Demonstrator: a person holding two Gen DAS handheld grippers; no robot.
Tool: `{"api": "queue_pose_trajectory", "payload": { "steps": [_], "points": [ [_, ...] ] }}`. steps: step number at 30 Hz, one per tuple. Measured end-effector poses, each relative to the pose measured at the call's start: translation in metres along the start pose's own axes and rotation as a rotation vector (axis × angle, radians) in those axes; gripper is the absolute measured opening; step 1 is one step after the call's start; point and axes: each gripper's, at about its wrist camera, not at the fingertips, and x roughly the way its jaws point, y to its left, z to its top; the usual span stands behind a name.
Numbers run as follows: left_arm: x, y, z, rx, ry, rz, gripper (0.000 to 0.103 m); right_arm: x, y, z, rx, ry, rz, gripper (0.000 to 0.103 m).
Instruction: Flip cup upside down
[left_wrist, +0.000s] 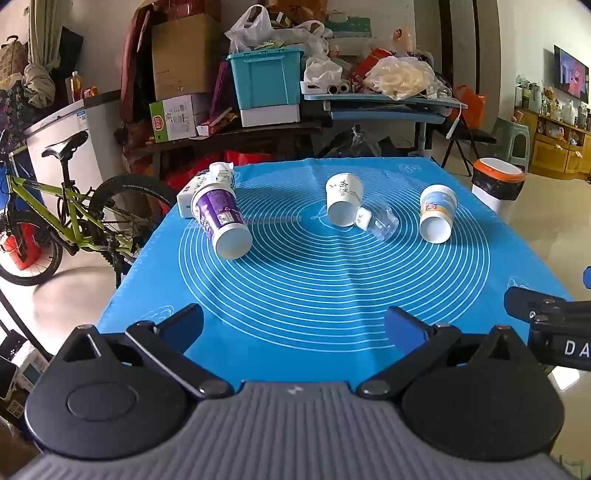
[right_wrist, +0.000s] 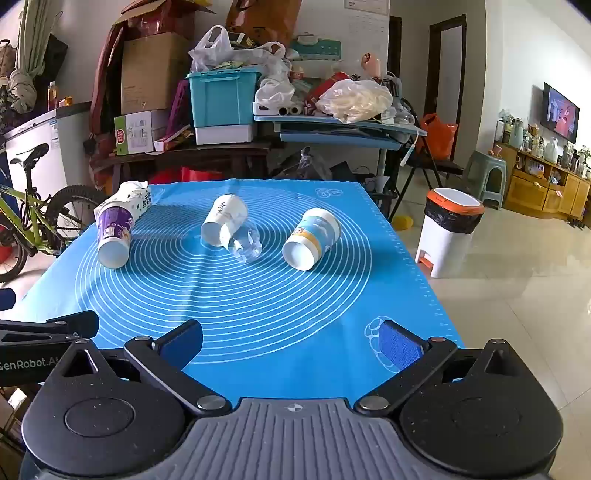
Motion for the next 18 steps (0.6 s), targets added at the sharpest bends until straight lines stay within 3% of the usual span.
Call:
{"api": "queue_pose_trajectory", "payload": {
  "steps": [18],
  "points": [
    [-0.0026,-0.0023,-0.0002,0.009,-0.006,-0.001,0.102,0.0005,-0.0005,-0.0010,0.003,0.001,0.000,0.103]
  ]
}}
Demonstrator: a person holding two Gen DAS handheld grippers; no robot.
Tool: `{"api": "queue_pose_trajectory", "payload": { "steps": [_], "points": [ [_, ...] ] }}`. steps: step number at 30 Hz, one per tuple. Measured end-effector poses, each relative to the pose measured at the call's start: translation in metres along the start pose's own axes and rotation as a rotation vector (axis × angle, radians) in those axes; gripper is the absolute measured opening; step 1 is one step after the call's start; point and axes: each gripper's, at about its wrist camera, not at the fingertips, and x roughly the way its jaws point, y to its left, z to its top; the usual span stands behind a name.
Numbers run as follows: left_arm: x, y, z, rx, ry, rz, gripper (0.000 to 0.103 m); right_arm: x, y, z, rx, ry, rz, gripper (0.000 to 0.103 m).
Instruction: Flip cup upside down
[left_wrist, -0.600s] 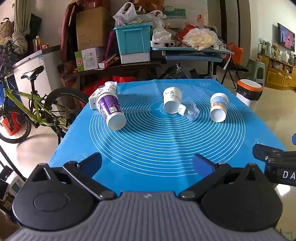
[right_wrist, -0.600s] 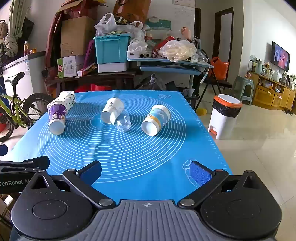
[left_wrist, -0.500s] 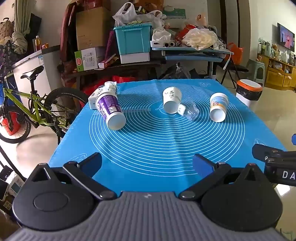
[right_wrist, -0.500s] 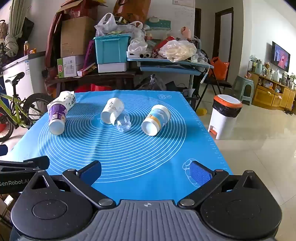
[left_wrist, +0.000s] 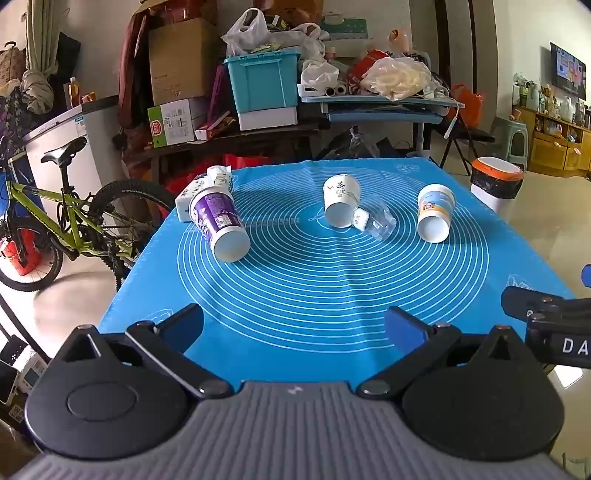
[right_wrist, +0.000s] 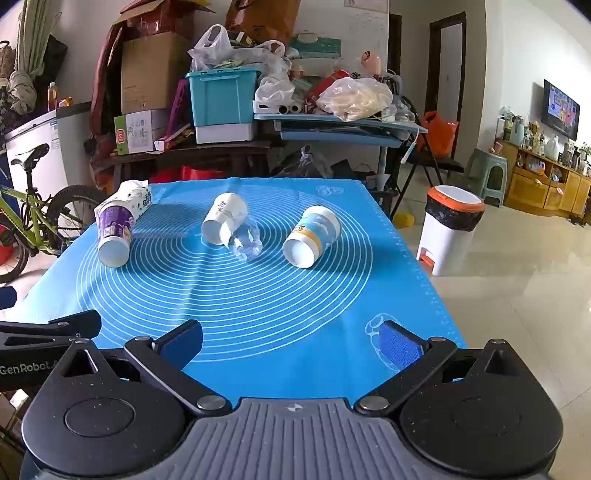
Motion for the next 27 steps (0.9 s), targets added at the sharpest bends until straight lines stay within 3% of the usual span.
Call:
{"api": "queue_pose_trajectory", "payload": {
  "steps": [27],
  "points": [
    [0.0003,0.0033,0.0009,-0.009,-0.002,0.002,0.102,-0.0001,-0.0044,-0.0020,0.007,0.004,-0.003,0.103]
  ]
}}
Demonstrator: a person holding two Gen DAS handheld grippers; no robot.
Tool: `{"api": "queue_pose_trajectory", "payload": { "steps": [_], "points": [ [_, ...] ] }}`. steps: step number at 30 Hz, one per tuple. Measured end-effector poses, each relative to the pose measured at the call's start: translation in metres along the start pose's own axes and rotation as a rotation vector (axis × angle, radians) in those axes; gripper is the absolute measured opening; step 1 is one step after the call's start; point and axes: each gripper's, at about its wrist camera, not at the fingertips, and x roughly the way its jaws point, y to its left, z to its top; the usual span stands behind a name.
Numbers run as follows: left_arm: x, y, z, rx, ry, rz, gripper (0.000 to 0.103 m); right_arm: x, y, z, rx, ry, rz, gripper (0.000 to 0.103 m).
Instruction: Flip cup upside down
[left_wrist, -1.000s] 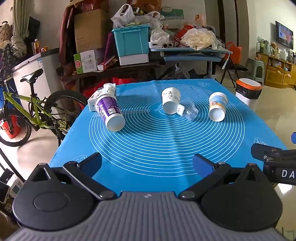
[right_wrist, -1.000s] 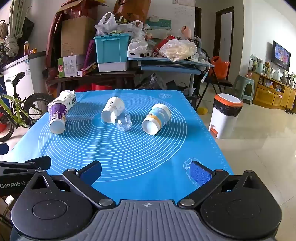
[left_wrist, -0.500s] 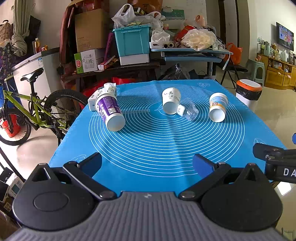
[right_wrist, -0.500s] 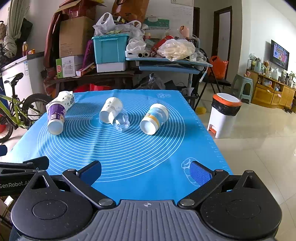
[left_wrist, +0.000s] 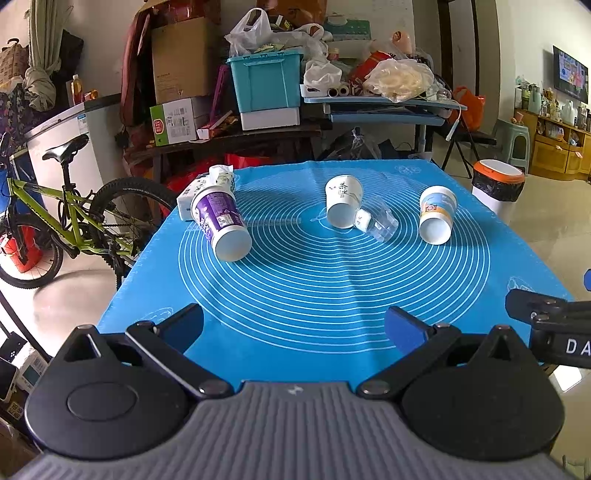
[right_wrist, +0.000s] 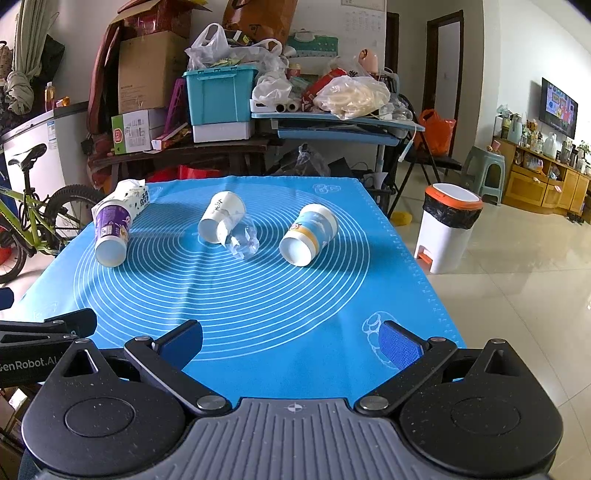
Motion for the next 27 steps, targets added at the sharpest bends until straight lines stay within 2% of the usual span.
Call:
{"api": "queue_pose_trajectory", "payload": {
  "steps": [27],
  "points": [
    [0.0015,0.0023,-0.0022,-0.005,-0.004,0.004,0.102,0.0026,-0.0004,-0.0012,-0.003,0.001,-0.002,0.103]
  ]
}}
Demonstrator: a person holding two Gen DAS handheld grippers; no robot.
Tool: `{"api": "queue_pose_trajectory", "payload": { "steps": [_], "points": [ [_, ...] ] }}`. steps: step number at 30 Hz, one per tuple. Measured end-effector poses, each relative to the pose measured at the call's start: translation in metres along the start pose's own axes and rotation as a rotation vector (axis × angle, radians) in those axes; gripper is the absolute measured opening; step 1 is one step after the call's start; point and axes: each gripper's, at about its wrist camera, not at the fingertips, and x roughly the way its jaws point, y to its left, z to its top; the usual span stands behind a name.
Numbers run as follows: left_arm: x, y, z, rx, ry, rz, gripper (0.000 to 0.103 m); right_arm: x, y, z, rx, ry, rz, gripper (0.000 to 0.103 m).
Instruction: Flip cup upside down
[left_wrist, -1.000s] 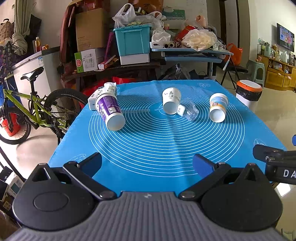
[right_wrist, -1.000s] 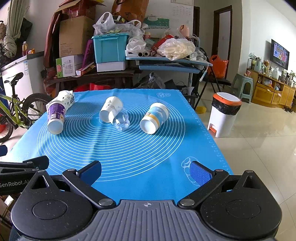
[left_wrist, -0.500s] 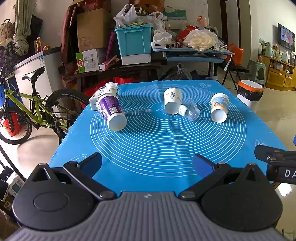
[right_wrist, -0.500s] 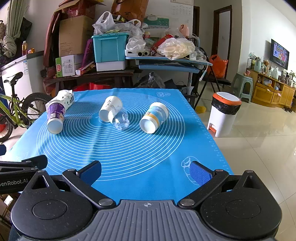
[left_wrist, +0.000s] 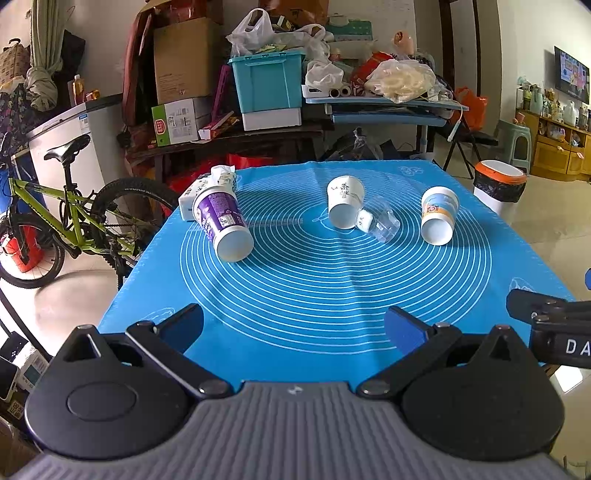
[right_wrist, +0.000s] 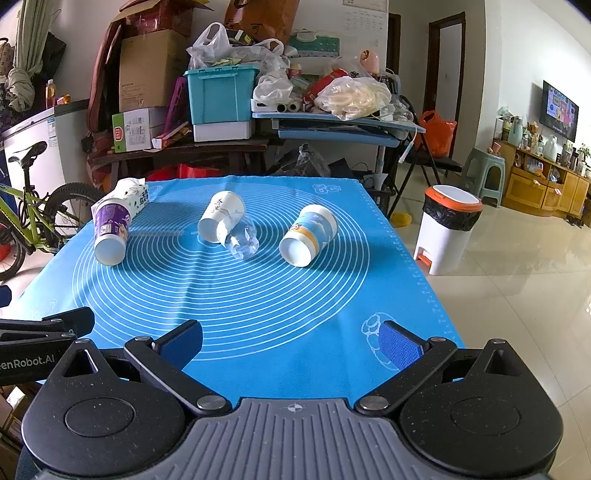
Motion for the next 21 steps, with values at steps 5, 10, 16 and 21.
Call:
{"api": "queue_pose_trajectory", "payload": {
  "steps": [5,10,16,21],
  "points": [
    [0.000,-0.001,0.001,0.001,-0.001,0.000,0.102,0.000,0.000,0.000,-0.002,0.000,0.000,0.103],
    [0.000,-0.001,0.000,-0.001,0.000,0.001,0.102,0.002,0.001,0.000,0.001,-0.005,0.010,0.103],
    [0.008,-0.003,0.013,-0.001,-0.001,0.003,0.102,0.012,-0.001,0.009,-0.004,-0.017,0.010,0.103],
    [0.029,-0.005,0.030,0.001,-0.001,-0.008,0.103,0.026,-0.013,0.025,0.019,-0.030,0.017,0.103]
  ]
}}
